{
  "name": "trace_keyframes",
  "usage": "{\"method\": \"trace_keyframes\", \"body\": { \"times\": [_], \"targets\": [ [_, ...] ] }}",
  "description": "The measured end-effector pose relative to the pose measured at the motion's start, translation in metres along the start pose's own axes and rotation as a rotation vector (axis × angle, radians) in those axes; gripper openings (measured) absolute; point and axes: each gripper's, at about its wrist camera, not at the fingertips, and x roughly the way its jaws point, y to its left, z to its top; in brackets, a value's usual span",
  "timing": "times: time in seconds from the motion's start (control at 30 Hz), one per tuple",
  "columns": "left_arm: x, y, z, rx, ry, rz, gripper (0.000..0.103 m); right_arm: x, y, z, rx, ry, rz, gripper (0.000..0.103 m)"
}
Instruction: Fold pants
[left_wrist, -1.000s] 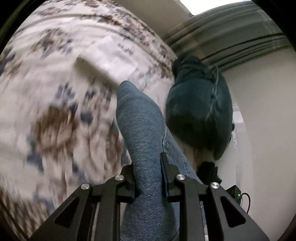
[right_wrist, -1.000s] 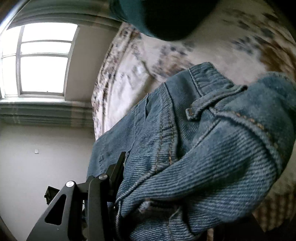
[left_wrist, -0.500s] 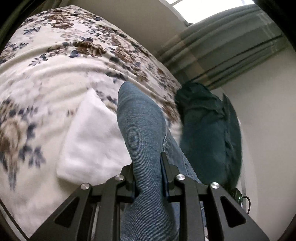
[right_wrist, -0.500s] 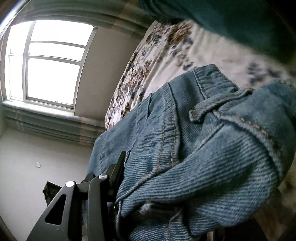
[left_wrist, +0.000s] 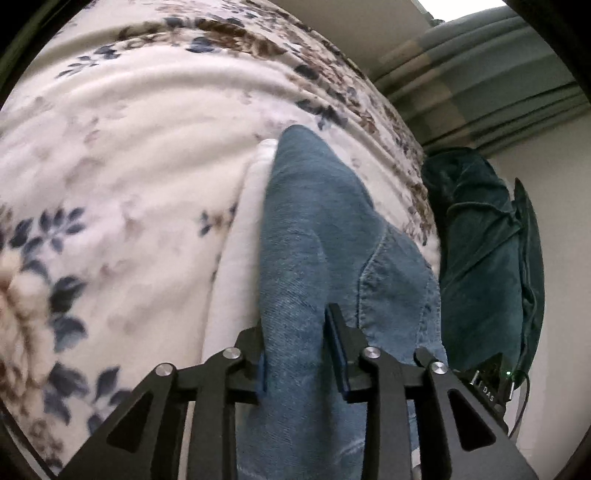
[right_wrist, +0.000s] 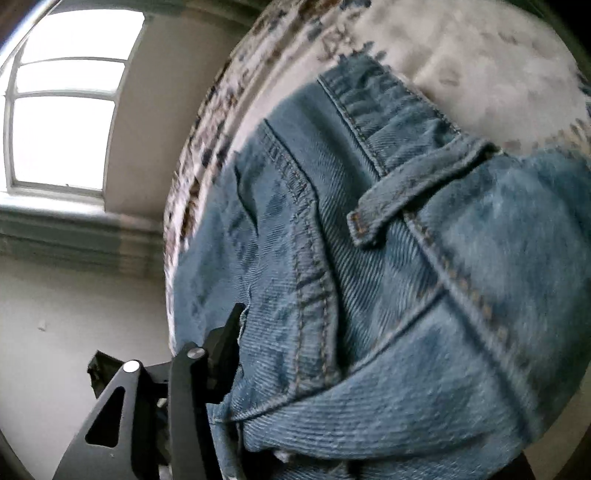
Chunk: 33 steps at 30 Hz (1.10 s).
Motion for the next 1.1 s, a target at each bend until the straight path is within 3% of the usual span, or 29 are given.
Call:
{"method": "trace_keyframes", "body": {
  "times": [0.1, 0.17, 0.3, 0.43, 0.47, 0.53, 0.6, 0.67, 0.77, 1.1],
  "targets": [
    [-0.014, -0.008, -0.003, 0.017, -0.004, 0.081, 0.029, -0.012, 0.005, 0.003, -0.018, 0.016, -0.06, 0.063],
    [-0.024, -0.017, -0.007, 0.049, -0.014, 0.186, 0.033, -0.024, 0.013, 0.002, -0.052, 0.02, -0.147, 0.073],
    [-0.04, -0.044, -0.024, 0.174, -0.026, 0.424, 0.041, -0.058, 0.035, -0.007, -0.185, -0.009, -0.312, 0.076],
    [-0.06, -0.068, -0.047, 0.241, -0.063, 0.51, 0.059, -0.087, 0.067, -0.026, -0.389, -0.076, -0.506, 0.085],
    [-0.065, -0.076, -0.052, 0.259, -0.072, 0.527, 0.075, -0.094, 0.072, -0.03, -0.426, -0.094, -0.55, 0.09],
    [-0.076, -0.092, -0.063, 0.289, -0.088, 0.555, 0.09, -0.111, 0.085, -0.043, -0.499, -0.126, -0.619, 0.098],
    [-0.089, -0.109, -0.072, 0.306, -0.105, 0.56, 0.091, -0.129, 0.096, -0.054, -0.548, -0.158, -0.674, 0.102],
    [-0.103, -0.125, -0.079, 0.313, -0.127, 0.579, 0.098, -0.15, 0.108, -0.066, -0.579, -0.194, -0.696, 0.102],
    [-0.125, -0.147, -0.09, 0.316, -0.153, 0.598, 0.099, -0.19, 0.125, -0.081, -0.598, -0.241, -0.701, 0.103],
    [-0.234, -0.236, -0.154, 0.4, -0.266, 0.651, 0.099, -0.326, 0.195, -0.137, -0.673, -0.309, -0.591, 0.103]
  ]
}}
